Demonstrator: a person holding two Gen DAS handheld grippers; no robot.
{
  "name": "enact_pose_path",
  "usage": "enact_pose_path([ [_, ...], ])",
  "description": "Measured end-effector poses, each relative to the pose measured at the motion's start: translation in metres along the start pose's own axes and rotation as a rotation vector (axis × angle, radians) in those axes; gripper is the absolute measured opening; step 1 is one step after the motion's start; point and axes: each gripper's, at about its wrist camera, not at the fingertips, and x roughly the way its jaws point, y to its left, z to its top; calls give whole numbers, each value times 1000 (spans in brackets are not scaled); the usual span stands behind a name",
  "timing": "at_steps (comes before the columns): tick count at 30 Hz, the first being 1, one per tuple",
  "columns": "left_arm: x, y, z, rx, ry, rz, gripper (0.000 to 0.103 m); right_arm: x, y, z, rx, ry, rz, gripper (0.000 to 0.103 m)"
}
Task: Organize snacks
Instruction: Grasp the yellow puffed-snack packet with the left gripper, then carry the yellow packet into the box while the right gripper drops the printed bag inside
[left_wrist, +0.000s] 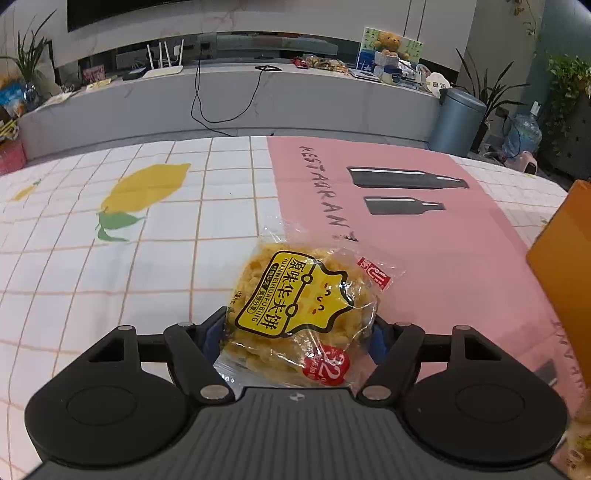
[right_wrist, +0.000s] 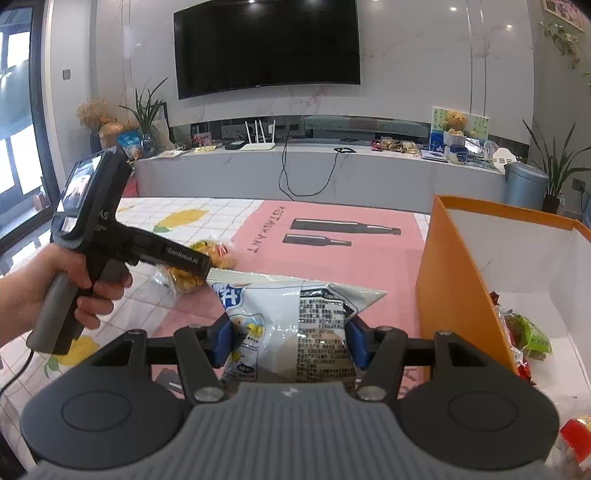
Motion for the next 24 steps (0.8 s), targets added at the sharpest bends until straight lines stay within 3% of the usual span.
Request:
enact_pose_path([
  [6,-24,-4,-2,-30,-27,-5,82,-11,-2,5,18,-39,17,59],
  [17,-103,-21,-12,-137,-133,-123,82,-51,-3,28,45,-167,42,59],
  [24,-143,-53,-19,-139,-198,-212,82,-106,-55,63,191,-276,24,59],
])
